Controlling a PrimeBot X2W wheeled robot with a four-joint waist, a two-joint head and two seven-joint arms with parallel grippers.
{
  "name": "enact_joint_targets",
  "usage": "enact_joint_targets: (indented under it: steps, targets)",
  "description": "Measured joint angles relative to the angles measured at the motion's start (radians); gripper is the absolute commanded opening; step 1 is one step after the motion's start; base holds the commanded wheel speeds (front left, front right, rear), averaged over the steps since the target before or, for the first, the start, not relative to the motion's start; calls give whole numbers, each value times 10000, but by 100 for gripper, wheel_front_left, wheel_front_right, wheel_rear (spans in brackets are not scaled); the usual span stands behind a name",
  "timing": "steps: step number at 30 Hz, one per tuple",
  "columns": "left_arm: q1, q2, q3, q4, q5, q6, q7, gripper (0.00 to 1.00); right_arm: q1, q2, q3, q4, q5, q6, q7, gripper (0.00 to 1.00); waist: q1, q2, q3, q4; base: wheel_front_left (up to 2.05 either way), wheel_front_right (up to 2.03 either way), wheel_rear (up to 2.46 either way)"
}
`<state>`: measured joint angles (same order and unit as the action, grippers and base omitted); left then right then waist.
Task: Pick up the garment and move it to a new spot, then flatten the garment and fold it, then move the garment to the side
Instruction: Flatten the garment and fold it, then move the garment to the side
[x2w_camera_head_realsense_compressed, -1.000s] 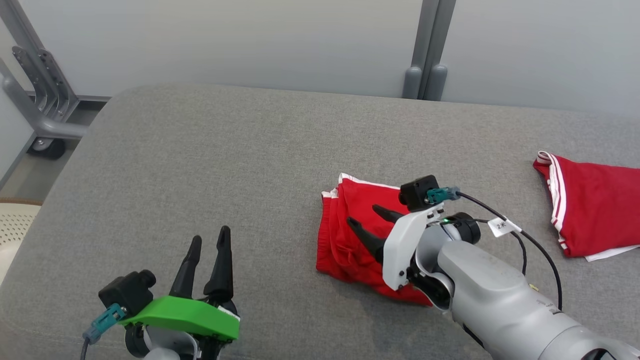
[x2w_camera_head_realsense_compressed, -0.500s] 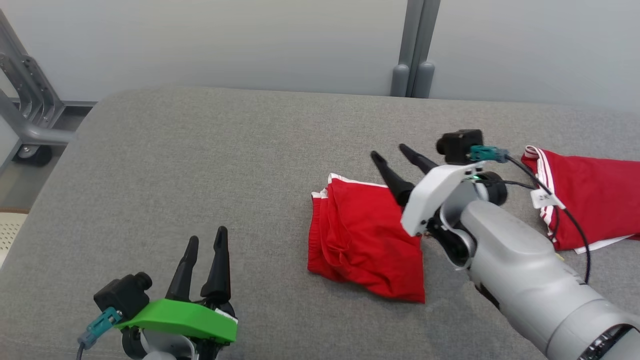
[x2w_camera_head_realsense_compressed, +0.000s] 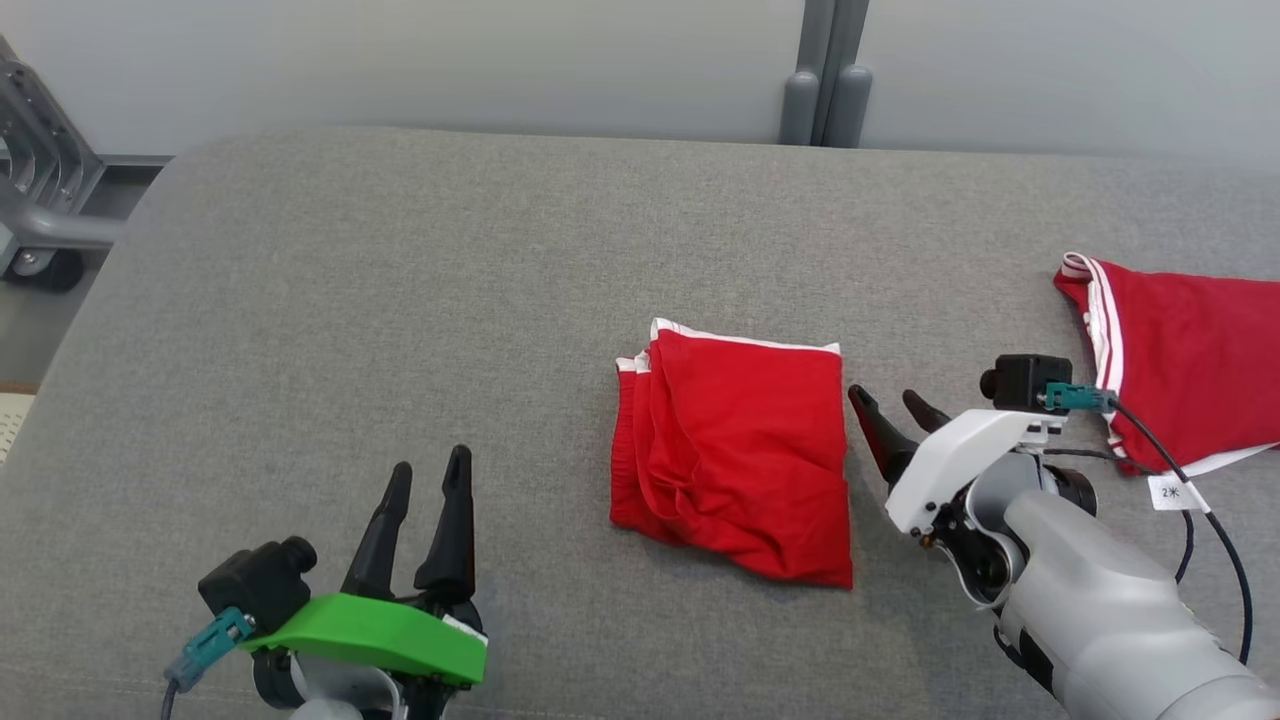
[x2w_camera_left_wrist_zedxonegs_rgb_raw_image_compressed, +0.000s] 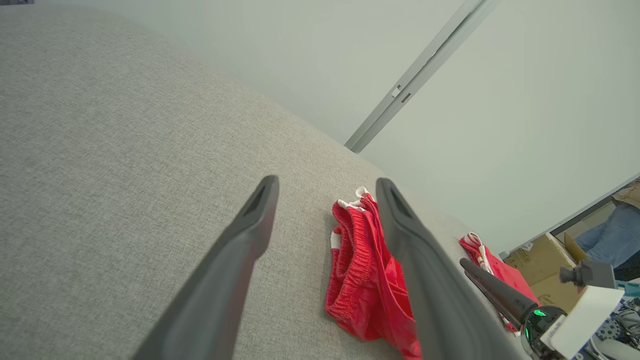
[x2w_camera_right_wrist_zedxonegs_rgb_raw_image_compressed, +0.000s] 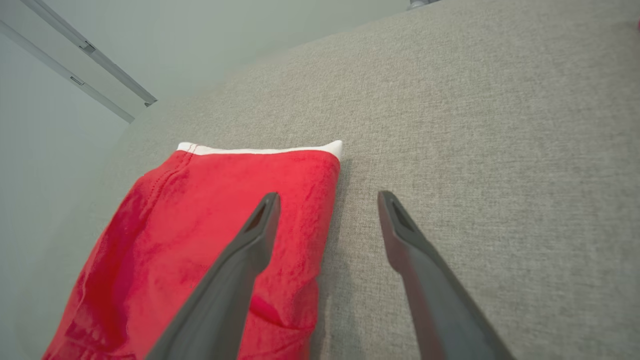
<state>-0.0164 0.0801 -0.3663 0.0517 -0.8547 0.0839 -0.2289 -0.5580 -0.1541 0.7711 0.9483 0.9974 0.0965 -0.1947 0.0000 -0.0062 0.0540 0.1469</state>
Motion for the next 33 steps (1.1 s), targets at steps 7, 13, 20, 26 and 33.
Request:
enact_joint_targets:
  steps: [7, 13, 20, 26, 33]
  targets:
    - [-31, 0, -31, 0, 10, 2, 8, 100, 195, 67, -100, 234, 370, 94, 408, 100, 0, 0, 242, 310, 0, 0, 0]
    - [-35, -2, 42, 4, 10, 4, 6, 100, 293, 330, 113, 307, 491, 176, 878, 100, 0, 0, 347, 547, 0, 0, 0]
    - [-35, -2, 61, 6, 10, 46, 6, 100, 329, 345, 109, 349, 639, 263, 1034, 48, 0, 0, 371, 639, 0, 0, 0]
    - [-35, -2, 104, 6, 10, 48, 6, 100, 329, 359, 75, 226, 813, 265, 1014, 0, 0, 0, 374, 639, 0, 0, 0]
    - [-35, 0, 127, 4, 10, 48, 6, 100, 318, 349, 182, -92, 857, 265, 880, 0, 0, 0, 408, 556, 0, 0, 0]
